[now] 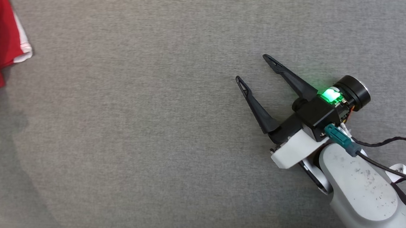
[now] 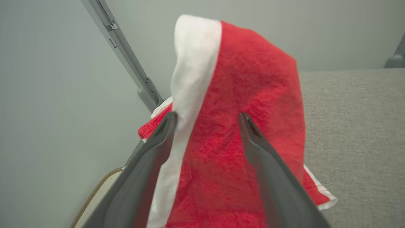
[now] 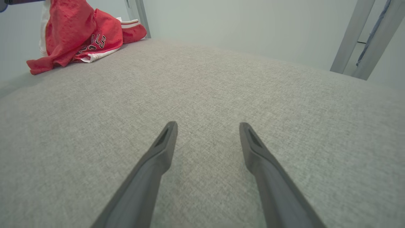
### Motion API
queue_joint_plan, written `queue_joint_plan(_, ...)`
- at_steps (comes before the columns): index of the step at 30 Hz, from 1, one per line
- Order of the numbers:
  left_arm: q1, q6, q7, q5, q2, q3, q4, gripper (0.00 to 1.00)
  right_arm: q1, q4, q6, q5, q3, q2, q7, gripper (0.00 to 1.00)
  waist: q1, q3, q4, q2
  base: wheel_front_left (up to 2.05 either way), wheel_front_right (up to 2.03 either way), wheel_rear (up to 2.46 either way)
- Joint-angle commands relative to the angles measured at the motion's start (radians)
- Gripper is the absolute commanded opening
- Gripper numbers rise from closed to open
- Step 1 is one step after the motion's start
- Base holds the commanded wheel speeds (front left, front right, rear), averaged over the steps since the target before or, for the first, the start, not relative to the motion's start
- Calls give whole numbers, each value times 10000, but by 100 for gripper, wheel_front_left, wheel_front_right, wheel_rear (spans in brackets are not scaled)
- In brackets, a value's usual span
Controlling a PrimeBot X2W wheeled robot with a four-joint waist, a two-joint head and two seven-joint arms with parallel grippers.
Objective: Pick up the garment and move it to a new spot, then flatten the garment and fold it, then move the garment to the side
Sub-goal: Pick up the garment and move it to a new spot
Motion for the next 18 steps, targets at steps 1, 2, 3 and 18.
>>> queue_joint_plan(1, -264, -26, -7, -133, 208, -3, 104, 100, 194, 160, -18, 7, -59, -149, 25, 100, 0, 171, -300, 0, 0, 0, 0)
queue_joint_plan(2, -319, -26, -7, -237, 279, -50, 181, 100, 223, 151, -17, -16, -82, -147, 25, 100, 0, 207, -350, 0, 0, 0, 0)
queue_joint_plan(3, -382, -26, -7, -305, 331, -43, 233, 100, 217, 148, -18, -39, -104, -144, 25, 100, 0, 257, -387, 0, 0, 0, 0)
queue_joint_plan(18, -914, -14, -8, 101, 661, -288, -636, 0, 362, 202, -18, 57, -478, 54, 26, 100, 0, -172, -748, 0, 0, 0, 0)
